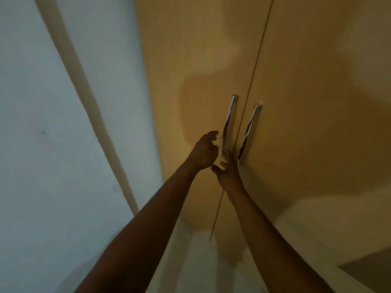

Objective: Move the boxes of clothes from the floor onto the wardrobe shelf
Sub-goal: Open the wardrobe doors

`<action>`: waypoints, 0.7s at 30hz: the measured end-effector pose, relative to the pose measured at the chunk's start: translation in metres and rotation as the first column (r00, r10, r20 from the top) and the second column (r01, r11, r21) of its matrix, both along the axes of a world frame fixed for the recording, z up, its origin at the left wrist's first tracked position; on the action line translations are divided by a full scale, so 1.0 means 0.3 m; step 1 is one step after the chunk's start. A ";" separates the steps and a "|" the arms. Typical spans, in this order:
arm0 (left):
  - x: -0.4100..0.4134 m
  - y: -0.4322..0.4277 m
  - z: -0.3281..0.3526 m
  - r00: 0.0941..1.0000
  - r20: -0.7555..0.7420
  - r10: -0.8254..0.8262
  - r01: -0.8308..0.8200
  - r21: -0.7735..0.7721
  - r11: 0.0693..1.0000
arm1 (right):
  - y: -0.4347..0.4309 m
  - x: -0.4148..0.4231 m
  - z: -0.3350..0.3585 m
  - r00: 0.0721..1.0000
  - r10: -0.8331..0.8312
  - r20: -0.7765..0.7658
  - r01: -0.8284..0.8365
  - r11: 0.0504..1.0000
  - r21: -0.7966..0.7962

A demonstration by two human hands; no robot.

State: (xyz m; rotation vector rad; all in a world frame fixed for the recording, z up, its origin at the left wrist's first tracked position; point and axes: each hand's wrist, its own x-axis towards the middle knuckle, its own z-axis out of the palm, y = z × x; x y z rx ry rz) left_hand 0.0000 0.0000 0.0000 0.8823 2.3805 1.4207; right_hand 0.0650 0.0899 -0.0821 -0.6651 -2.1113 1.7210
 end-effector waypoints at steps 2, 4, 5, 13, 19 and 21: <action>-0.029 0.008 0.018 0.997 0.061 -0.047 0.050 -0.039 0.998 | -0.024 -0.047 0.015 0.999 -0.036 0.016 0.035 0.996 0.081; -0.033 0.013 0.032 0.982 0.141 -0.126 0.131 -0.032 0.991 | -0.043 -0.079 0.021 0.995 -0.091 0.029 0.087 0.989 0.123; -0.040 0.012 0.039 0.970 0.174 -0.169 0.174 -0.012 0.985 | -0.048 -0.091 0.017 0.991 -0.130 0.026 0.126 0.985 0.119; -0.055 -0.091 0.005 0.947 0.186 -0.261 0.251 0.072 0.965 | -0.114 -0.050 -0.023 0.976 -0.201 0.084 0.197 0.979 0.060; -0.052 -0.240 -0.028 0.959 0.118 -0.258 0.246 0.110 0.963 | -0.255 0.053 0.010 0.927 -0.368 -0.072 0.368 0.930 -0.014; -0.039 -0.296 -0.032 0.963 0.095 -0.252 0.241 0.107 0.965 | -0.300 0.078 0.038 0.892 -0.432 -0.129 0.429 0.902 -0.058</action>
